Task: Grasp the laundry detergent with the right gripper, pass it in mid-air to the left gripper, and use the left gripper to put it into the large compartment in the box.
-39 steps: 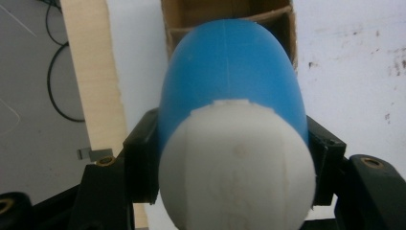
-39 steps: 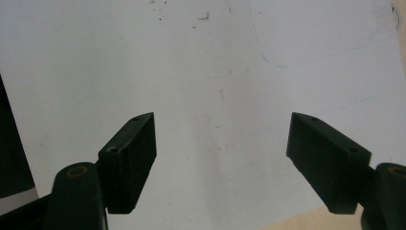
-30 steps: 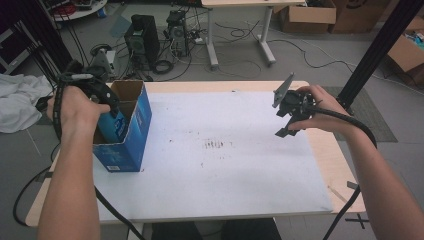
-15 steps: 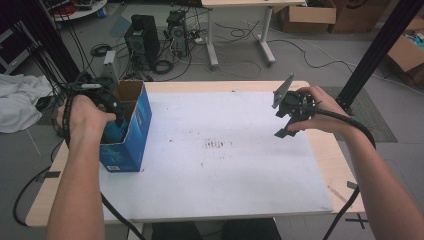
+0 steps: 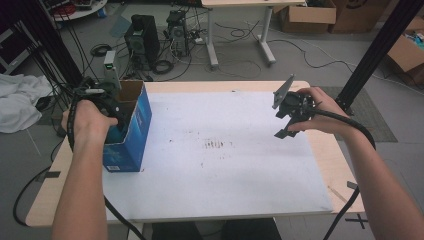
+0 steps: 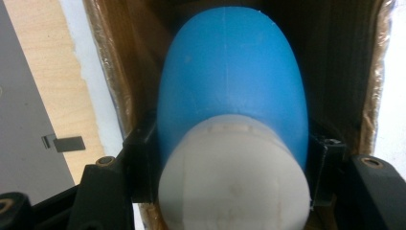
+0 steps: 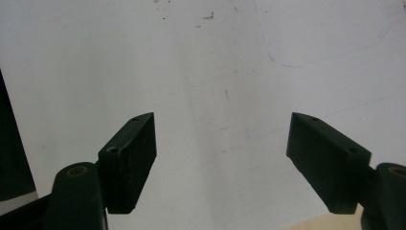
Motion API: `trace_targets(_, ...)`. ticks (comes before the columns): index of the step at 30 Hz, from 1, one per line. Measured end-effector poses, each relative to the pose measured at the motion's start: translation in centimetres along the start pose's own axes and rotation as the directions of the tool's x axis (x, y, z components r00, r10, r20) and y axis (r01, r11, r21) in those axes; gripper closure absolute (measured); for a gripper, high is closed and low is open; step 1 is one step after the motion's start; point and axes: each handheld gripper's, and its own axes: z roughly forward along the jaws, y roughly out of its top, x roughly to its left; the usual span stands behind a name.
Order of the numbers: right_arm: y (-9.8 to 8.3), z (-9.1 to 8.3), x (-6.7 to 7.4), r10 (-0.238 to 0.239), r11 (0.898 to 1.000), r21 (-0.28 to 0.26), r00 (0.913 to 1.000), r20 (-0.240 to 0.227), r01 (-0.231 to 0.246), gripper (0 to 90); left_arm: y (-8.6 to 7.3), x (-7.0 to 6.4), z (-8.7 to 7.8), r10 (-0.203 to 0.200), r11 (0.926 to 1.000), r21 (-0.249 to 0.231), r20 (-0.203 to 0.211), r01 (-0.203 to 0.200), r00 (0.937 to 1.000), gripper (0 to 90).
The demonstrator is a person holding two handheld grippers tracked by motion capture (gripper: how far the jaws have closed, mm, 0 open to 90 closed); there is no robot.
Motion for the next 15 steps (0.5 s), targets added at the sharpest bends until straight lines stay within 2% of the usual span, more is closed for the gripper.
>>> trace_targets(5,0.08,0.09,0.01,-0.002,1.0,0.002,1.0,-0.001,0.002,25.5,0.03,-0.15,0.49,0.007,1.0,0.007,-0.012,-0.006,0.9999,38.5)
trace_targets(15,0.14,0.09,0.06,-0.002,1.0,0.008,1.0,-0.002,0.002,25.5,0.01,-0.12,0.74,0.004,1.0,0.002,-0.003,-0.004,1.0,38.4)
